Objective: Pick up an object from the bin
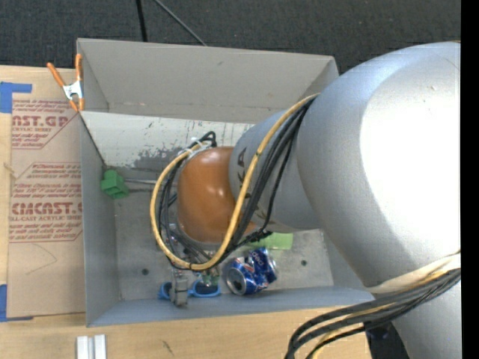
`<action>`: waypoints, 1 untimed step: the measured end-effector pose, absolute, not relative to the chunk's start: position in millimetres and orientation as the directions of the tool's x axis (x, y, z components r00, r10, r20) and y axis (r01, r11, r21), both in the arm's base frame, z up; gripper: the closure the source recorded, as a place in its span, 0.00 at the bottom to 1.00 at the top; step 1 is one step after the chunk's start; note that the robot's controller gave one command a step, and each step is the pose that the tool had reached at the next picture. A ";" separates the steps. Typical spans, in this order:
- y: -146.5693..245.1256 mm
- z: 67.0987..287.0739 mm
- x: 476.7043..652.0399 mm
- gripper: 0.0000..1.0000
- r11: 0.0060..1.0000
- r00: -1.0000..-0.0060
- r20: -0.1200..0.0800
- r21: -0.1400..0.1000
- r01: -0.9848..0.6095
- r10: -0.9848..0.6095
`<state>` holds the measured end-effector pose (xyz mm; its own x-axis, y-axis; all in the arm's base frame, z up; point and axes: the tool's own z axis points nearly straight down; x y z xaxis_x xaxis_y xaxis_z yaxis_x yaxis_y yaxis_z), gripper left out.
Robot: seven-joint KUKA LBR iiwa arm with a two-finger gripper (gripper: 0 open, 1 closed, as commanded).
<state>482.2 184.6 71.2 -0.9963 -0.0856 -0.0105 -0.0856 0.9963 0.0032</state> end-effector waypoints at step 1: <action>179.7 108.2 480.3 0.00 0.942 -0.942 -0.004 0.000 -0.335 -0.335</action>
Offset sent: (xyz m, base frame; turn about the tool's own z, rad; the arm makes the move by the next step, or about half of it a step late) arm -0.0025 -0.0057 0.0366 -0.2554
